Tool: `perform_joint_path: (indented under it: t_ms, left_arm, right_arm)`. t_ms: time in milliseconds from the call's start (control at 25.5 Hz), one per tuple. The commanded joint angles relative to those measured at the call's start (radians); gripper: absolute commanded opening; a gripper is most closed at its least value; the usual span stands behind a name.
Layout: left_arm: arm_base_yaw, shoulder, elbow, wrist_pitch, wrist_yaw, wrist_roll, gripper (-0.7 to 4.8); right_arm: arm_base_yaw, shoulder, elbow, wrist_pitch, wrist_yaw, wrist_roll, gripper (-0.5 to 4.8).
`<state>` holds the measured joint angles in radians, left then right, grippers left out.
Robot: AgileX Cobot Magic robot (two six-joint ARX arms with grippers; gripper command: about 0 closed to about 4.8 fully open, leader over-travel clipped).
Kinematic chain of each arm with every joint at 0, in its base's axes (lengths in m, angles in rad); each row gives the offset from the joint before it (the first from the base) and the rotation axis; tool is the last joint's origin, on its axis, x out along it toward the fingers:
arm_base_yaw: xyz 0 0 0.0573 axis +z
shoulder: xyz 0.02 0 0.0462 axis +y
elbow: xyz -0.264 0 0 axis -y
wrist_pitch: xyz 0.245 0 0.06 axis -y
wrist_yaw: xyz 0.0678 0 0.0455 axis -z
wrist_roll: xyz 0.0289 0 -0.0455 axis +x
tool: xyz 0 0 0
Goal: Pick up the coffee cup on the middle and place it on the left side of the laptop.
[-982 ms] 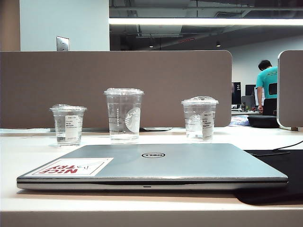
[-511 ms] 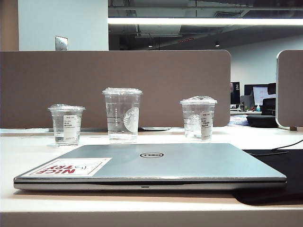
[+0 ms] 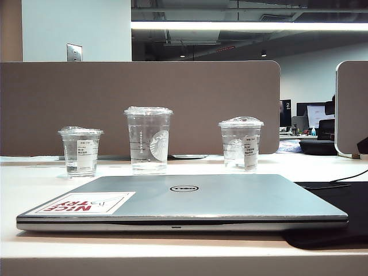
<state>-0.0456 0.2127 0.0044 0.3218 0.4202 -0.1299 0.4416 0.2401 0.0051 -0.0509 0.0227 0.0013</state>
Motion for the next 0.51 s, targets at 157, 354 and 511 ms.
perform_joint_path:
  t_ms: [157, 354, 511]
  left_arm:
    - [-0.103, 0.447, 0.04, 0.335, -0.105, 0.129, 4.6]
    - [-0.119, 0.745, 0.146, 0.453, -0.089, 0.168, 4.79]
    - [-0.128, 1.0, 0.275, 0.533, -0.052, 0.183, 4.79]
  right_arm:
    - [0.002, 0.002, -0.004, 0.018, 0.001, 0.002, -0.05]
    - [0.002, 0.002, -0.004, 0.018, 0.001, 0.002, -0.05]
    - [0.002, 0.002, -0.004, 0.018, 0.001, 0.002, -0.05]
